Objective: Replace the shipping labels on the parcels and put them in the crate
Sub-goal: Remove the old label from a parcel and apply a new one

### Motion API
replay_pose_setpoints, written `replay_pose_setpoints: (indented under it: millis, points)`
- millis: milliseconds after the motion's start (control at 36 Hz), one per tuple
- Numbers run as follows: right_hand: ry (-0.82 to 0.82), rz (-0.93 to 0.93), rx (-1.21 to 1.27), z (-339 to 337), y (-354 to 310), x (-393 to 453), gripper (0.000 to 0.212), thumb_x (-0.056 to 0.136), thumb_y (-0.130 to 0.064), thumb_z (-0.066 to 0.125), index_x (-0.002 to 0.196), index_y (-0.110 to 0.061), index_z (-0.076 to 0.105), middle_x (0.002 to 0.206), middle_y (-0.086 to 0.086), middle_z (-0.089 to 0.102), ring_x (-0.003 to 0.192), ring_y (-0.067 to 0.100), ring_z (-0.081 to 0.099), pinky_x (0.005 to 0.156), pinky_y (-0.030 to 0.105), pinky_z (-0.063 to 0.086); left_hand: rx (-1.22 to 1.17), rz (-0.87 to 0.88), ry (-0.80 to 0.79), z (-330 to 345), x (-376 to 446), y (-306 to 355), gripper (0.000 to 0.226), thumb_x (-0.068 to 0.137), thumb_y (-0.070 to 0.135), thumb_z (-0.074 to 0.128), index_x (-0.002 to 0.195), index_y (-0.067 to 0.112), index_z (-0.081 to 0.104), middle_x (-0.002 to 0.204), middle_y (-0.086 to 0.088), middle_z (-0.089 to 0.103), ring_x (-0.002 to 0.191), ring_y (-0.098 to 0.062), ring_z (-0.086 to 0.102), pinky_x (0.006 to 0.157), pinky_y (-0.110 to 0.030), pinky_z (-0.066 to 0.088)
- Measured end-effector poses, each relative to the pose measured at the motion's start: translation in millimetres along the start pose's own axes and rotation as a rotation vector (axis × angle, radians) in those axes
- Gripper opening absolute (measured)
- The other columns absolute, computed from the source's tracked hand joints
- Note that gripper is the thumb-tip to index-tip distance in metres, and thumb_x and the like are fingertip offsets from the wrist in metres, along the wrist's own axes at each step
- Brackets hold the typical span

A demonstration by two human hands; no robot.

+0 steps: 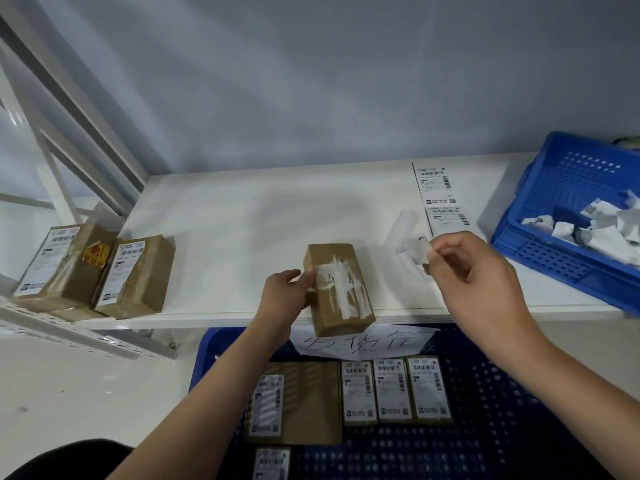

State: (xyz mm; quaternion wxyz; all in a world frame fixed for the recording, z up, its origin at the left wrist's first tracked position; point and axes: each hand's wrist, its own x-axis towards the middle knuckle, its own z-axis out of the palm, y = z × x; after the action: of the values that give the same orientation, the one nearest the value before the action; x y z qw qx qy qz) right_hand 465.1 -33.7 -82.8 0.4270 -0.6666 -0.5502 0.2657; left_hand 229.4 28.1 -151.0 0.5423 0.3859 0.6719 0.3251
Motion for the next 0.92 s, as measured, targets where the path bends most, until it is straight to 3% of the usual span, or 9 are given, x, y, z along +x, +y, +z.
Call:
replay_pose_setpoints:
  millis: [111,278,361,472,583,694,778,833,917]
  points:
    - [-0.023,0.016,0.016,-3,-1,1,0.009,0.093,-0.017,0.067,0.097,-0.025,0.067,0.094,-0.013,0.072,0.089,-0.002,0.066,0.075,0.005,0.045,0.144,0.058,-0.006,2,-2,3,0.058,0.098,0.042,0.064,0.148,0.015,0.051,0.140,-0.002,0.060,0.123,-0.023,0.061,0.108,-0.046,0.050]
    - [-0.048,0.052,0.011,-7,-1,5,0.009,0.091,-0.016,0.071,0.095,-0.024,0.068,0.096,-0.011,0.072,0.095,0.001,0.066,0.082,0.013,0.047,0.372,-0.015,0.021,-3,-11,2,0.044,0.095,0.036,0.068,0.133,0.017,0.055,0.110,-0.003,0.064,0.091,-0.015,0.063,0.081,-0.035,0.055]
    - [-0.036,0.061,0.021,-7,-1,6,0.013,0.090,-0.017,0.073,0.098,-0.024,0.066,0.097,-0.011,0.072,0.096,0.002,0.067,0.085,0.017,0.049,0.349,-0.089,-0.024,-3,-19,2,0.046,0.095,0.035,0.069,0.135,0.018,0.052,0.114,-0.007,0.062,0.096,-0.020,0.061,0.086,-0.040,0.057]
    - [-0.066,0.084,0.049,-6,-1,7,0.027,0.089,-0.017,0.073,0.106,-0.028,0.055,0.089,-0.010,0.075,0.082,-0.002,0.067,0.073,0.018,0.045,0.383,-0.104,-0.089,3,-25,-5,0.050,0.096,0.027,0.066,0.142,0.015,0.047,0.119,-0.009,0.063,0.094,-0.019,0.062,0.084,-0.036,0.054]
    - [-0.106,0.055,-0.013,-1,0,7,0.011,0.093,-0.016,0.066,0.094,-0.026,0.062,0.079,-0.013,0.076,0.062,-0.003,0.059,0.059,0.016,0.037,0.295,-0.122,-0.093,5,-27,-12,0.051,0.098,0.029,0.066,0.143,0.018,0.045,0.124,-0.006,0.062,0.107,-0.023,0.064,0.092,-0.037,0.056]
    - [-0.121,0.050,0.010,3,0,7,0.012,0.092,-0.014,0.066,0.090,-0.025,0.065,0.075,-0.013,0.075,0.057,-0.001,0.058,0.056,0.009,0.037,0.160,-0.160,-0.080,6,-28,-14,0.051,0.093,0.023,0.074,0.138,0.017,0.051,0.119,-0.009,0.066,0.102,-0.026,0.068,0.091,-0.044,0.061]
    - [-0.123,0.051,0.024,2,2,9,0.012,0.092,-0.016,0.067,0.090,-0.027,0.066,0.077,-0.013,0.075,0.067,0.002,0.064,0.060,0.009,0.040,0.080,-0.177,-0.096,7,-30,-12,0.052,0.087,0.022,0.081,0.133,0.019,0.056,0.113,-0.011,0.071,0.104,-0.034,0.071,0.090,-0.048,0.060]
    - [-0.126,0.051,0.039,0,4,11,0.012,0.092,-0.018,0.068,0.089,-0.030,0.067,0.079,-0.012,0.074,0.078,0.010,0.068,0.070,0.016,0.047,0.029,-0.158,-0.097,8,-32,-8,0.050,0.083,0.023,0.085,0.128,0.019,0.062,0.109,-0.010,0.074,0.104,-0.031,0.071,0.093,-0.046,0.060]
    - [-0.115,0.037,0.039,-4,6,14,0.010,0.092,-0.020,0.069,0.088,-0.029,0.069,0.077,-0.012,0.072,0.073,0.011,0.065,0.064,0.015,0.044,-0.008,-0.086,-0.106,11,-38,-1,0.042,0.079,0.022,0.087,0.117,0.020,0.070,0.095,-0.004,0.079,0.097,-0.022,0.074,0.098,-0.041,0.057]
